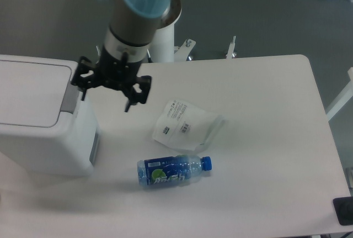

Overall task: Open the trash can
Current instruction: 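Move the gripper across the table to the trash can lid edge, then push the gripper against the lid edge to flip the lid open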

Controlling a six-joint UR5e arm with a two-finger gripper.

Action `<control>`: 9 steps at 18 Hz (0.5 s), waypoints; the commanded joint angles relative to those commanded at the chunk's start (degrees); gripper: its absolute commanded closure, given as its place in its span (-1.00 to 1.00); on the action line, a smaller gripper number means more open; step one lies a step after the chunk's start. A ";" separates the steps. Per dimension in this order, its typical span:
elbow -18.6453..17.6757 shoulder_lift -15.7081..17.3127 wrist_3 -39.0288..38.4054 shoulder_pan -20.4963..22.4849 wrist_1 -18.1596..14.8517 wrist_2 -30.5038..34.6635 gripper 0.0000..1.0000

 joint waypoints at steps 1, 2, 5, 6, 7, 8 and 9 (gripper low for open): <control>-0.09 0.00 0.00 0.00 0.00 0.00 -1.00; -0.09 0.00 0.00 -0.09 0.09 0.00 -1.00; -0.18 -0.70 0.00 -0.09 0.35 0.09 -1.00; -0.18 -0.70 0.00 -0.09 0.35 0.09 -1.00; -0.18 -0.79 0.00 -0.09 0.44 0.17 -1.00; -0.18 -0.88 0.00 -0.09 0.44 0.26 -1.00; -0.18 -1.23 0.00 -0.17 0.44 0.35 -1.00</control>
